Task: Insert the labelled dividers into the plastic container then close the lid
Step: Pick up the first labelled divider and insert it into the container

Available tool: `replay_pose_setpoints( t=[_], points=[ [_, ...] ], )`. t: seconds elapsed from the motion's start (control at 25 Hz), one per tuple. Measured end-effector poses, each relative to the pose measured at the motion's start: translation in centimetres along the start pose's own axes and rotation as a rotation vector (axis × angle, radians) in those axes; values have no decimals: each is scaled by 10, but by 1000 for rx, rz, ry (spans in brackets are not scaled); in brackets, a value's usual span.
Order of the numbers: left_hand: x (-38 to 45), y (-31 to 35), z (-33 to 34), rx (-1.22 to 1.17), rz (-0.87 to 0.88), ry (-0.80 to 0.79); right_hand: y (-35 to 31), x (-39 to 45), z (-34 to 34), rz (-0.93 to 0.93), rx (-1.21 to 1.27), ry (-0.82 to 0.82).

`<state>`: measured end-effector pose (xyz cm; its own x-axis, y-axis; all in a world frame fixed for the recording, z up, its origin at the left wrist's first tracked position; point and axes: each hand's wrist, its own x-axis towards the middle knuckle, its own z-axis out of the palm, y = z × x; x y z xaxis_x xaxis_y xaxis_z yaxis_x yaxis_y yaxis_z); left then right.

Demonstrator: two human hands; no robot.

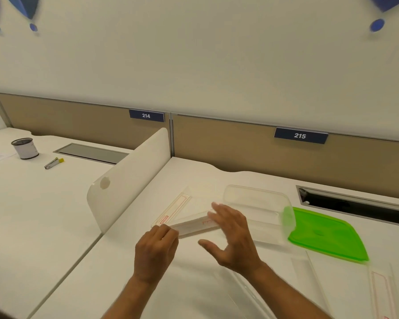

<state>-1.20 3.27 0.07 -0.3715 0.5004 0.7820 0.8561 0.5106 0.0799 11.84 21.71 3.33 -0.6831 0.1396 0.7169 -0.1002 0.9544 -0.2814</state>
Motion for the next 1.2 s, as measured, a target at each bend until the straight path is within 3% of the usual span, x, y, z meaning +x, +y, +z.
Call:
replay_pose_setpoints(
  t=[0.16, 0.4, 0.72, 0.88, 0.96, 1.08, 1.2],
  points=[
    [8, 15, 0, -257, -259, 54, 0, -7, -19, 309, 443, 0],
    [17, 58, 6, -883, -672, -75, 10, -9, -21, 368, 429, -363],
    [26, 79, 7, -1187, -721, -145, 23, -10, -38, 402, 396, -353],
    [36, 82, 4, -1651, -764, 9, 35, -14, -48, 430, 367, -301],
    [43, 81, 6, -1768, -841, 85, 43, -16, -55, 442, 331, -286],
    [53, 80, 11, -1727, -841, 127, 57, -15, -67, 439, 266, -279],
    [60, 79, 17, -1554, -701, 18, 71, -13, -81, 425, 204, -283]
  ],
)
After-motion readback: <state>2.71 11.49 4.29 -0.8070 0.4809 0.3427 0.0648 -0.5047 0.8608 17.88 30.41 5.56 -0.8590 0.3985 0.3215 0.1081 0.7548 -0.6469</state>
